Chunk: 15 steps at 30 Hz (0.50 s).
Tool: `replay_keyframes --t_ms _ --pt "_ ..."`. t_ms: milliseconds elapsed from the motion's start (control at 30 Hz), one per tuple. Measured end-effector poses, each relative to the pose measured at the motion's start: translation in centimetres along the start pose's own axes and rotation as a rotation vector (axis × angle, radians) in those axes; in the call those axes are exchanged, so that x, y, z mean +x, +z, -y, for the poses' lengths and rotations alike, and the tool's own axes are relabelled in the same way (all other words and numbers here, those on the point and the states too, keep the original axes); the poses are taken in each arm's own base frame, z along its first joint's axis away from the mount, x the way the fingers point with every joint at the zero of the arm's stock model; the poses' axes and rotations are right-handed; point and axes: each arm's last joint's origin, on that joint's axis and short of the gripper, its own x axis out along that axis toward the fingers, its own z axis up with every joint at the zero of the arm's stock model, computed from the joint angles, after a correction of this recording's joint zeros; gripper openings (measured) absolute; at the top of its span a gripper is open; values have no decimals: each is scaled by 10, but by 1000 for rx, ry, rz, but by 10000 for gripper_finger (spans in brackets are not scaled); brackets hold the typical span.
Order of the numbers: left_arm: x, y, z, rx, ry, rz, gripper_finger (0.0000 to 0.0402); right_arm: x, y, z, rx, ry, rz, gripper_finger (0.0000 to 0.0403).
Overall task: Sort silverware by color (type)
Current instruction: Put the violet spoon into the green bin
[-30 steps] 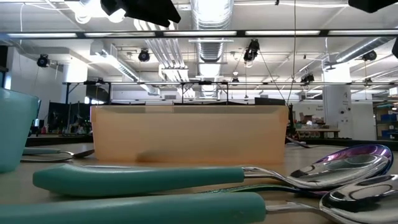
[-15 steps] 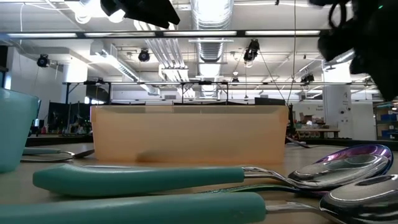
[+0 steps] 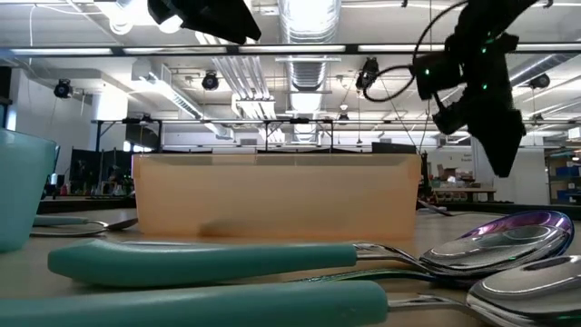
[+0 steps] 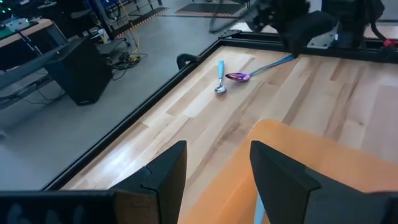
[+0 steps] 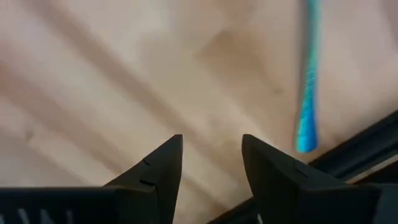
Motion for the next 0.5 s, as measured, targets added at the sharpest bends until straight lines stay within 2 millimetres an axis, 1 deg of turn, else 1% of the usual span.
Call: replay_keyframes --t_ms 133,267,367,500 --pt "-1 4 -5 34 5 3 162 8 8 30 71 13 63 155" --pt "-6 12 -15 15 27 31 162 18 14 50 108 15 114 155" --pt "-12 18 -22 -14 28 50 162 26 17 59 130 48 82 155" --pt "-18 24 -31 -46 19 67 162 35 22 61 135 69 31 155"
